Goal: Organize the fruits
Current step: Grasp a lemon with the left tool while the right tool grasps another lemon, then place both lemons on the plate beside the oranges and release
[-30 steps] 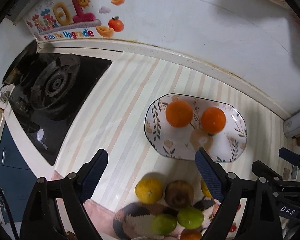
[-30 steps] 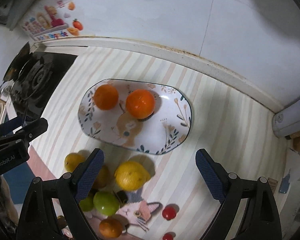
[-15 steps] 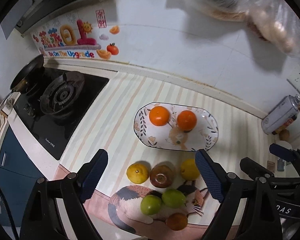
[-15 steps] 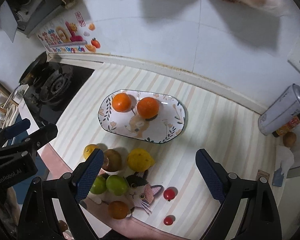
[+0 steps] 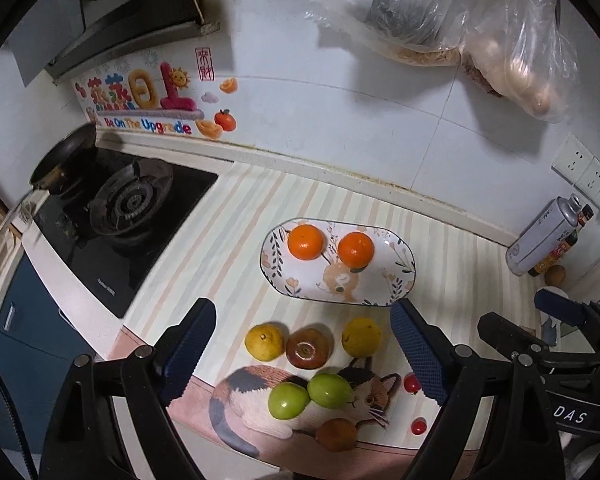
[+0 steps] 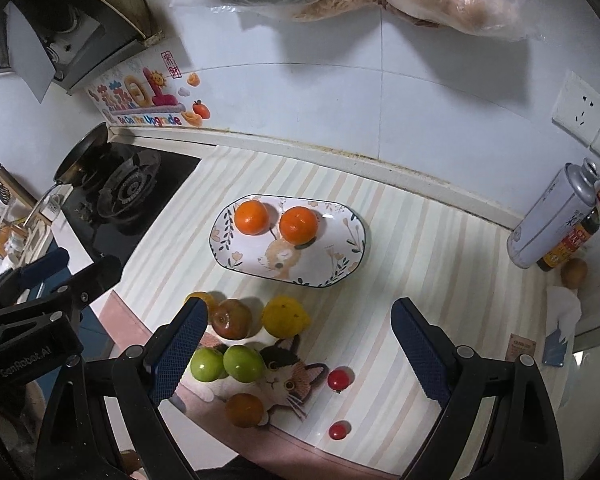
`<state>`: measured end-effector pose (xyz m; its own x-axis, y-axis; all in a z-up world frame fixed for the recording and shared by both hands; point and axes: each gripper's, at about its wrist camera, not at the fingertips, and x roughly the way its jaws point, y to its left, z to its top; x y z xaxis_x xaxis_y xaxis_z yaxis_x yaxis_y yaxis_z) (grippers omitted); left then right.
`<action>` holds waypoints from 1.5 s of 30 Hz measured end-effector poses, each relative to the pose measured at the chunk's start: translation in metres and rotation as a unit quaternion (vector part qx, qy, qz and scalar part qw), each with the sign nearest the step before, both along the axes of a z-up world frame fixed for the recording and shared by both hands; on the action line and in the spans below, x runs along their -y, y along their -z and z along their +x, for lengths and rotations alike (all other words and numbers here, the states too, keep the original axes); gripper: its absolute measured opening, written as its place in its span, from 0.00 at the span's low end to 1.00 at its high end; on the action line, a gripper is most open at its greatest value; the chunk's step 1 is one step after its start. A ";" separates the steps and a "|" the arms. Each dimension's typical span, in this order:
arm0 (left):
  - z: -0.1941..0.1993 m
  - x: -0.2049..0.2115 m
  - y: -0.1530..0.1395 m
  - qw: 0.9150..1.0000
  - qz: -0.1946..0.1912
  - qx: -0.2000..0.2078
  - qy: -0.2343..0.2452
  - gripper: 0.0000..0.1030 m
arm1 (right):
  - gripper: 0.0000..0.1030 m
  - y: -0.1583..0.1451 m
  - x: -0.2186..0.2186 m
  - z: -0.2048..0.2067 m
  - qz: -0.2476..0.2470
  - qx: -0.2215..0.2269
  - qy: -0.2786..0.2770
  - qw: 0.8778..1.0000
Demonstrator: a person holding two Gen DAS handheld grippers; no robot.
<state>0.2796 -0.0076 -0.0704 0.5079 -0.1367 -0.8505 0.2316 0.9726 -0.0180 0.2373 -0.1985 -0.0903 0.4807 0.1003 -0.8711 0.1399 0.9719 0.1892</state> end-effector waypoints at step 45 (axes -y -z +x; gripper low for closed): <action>0.068 -0.051 0.251 0.952 -0.006 -0.298 -0.061 0.55 | 0.75 0.268 -0.012 0.072 0.116 -0.265 0.016 0.957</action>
